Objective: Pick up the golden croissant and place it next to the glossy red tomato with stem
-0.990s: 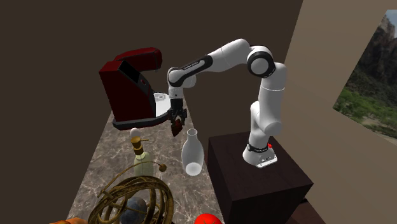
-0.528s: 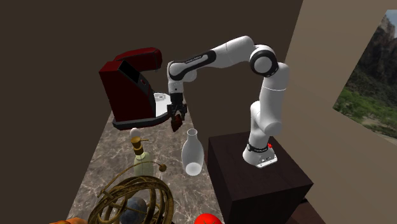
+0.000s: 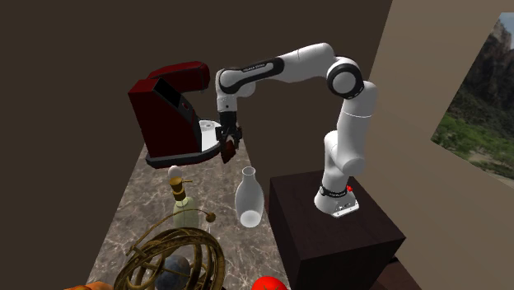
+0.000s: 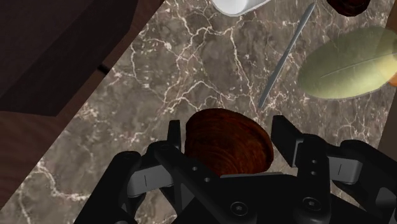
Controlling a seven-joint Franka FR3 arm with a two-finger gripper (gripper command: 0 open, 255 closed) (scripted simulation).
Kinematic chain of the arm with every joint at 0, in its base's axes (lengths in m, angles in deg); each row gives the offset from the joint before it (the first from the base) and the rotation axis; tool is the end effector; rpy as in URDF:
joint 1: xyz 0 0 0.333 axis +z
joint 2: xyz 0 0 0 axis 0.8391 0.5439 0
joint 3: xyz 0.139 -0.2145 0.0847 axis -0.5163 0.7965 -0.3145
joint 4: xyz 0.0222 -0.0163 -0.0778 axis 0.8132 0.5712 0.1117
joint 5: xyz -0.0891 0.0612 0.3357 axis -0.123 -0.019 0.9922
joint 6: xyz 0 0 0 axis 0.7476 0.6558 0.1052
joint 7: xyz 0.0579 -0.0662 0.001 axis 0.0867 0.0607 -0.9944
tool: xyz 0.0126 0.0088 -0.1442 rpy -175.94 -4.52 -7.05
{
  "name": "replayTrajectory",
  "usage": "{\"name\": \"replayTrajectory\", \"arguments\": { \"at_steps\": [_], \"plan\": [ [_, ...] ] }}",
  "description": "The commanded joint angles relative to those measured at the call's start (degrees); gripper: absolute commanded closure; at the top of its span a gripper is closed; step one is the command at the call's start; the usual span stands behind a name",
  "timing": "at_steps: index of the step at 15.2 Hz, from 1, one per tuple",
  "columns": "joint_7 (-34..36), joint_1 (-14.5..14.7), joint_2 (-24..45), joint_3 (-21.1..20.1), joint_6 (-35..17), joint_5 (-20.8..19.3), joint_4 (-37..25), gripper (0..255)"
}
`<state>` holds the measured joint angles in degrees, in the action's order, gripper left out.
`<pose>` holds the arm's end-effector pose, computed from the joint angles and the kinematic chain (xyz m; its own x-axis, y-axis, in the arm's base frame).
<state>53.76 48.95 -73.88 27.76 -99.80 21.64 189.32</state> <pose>0.4422 -0.1757 0.4013 0.6743 -0.6378 -0.3721 -0.7379 -0.5618 -0.3742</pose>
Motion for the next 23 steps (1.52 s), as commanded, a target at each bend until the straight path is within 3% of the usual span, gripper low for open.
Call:
{"name": "replayTrajectory", "arguments": {
  "at_steps": [1, 8, 15, 23],
  "plan": [
    [0.9, 0.1, -0.2, -0.1, 1.3, -0.1, -1.3, 255],
    [3.1, 0.0, -1.1, 0.0, 5.7, -0.6, -5.5, 255],
    [11.6, 4.7, -6.1, -5.9, -0.8, 1.0, 0.9, 255],
    [20.7, 9.9, -7.9, -12.9, -7.9, 3.7, 4.1, 255]
  ]
}}
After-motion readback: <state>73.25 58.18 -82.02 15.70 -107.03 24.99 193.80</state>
